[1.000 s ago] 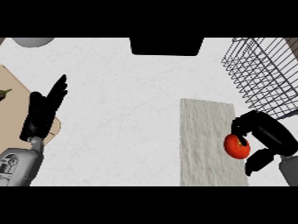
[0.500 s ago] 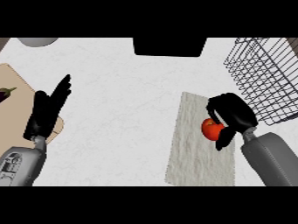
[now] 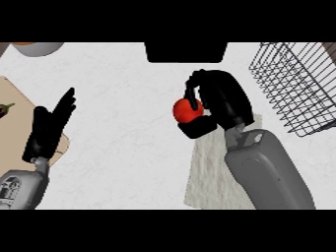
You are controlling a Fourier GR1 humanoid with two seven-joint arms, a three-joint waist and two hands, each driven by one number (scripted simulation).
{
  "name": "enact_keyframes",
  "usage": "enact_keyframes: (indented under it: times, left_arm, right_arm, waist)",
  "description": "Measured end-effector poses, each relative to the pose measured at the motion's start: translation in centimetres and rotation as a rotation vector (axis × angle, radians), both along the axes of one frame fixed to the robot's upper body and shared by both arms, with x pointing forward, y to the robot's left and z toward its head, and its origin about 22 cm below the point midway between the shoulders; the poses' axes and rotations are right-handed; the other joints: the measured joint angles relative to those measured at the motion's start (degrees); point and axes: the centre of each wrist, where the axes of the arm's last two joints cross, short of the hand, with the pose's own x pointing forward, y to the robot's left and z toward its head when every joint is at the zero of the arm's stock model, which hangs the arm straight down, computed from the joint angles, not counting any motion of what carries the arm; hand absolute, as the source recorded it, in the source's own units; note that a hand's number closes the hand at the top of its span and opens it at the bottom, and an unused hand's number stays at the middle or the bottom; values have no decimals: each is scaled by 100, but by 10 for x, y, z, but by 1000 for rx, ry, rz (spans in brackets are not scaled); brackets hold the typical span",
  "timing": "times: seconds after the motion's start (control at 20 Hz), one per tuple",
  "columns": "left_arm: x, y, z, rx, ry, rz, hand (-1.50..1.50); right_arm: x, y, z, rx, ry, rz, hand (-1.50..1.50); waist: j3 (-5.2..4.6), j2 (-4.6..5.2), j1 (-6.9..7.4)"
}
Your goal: Pick the tomato from the placemat and place it in the basket
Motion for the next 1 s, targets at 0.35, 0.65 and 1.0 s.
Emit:
enact_keyframes:
  times: [0.35,0.65,1.0]
  left_arm:
    - [2,7,-1,-1,-7,3,0]
    - [2,0,7,-2,-17,-1,0]
    - [2,-4,6,1,-11,-2,0]
  right_arm:
    - [-18,9,114,146,-101,-95,150]
    - [-20,1,184,194,-146,-159,150]
    - [-1,-19,227,117,-198,-274,150]
  waist:
    - [11,32,-28]
    - [15,48,10]
    - [13,64,13]
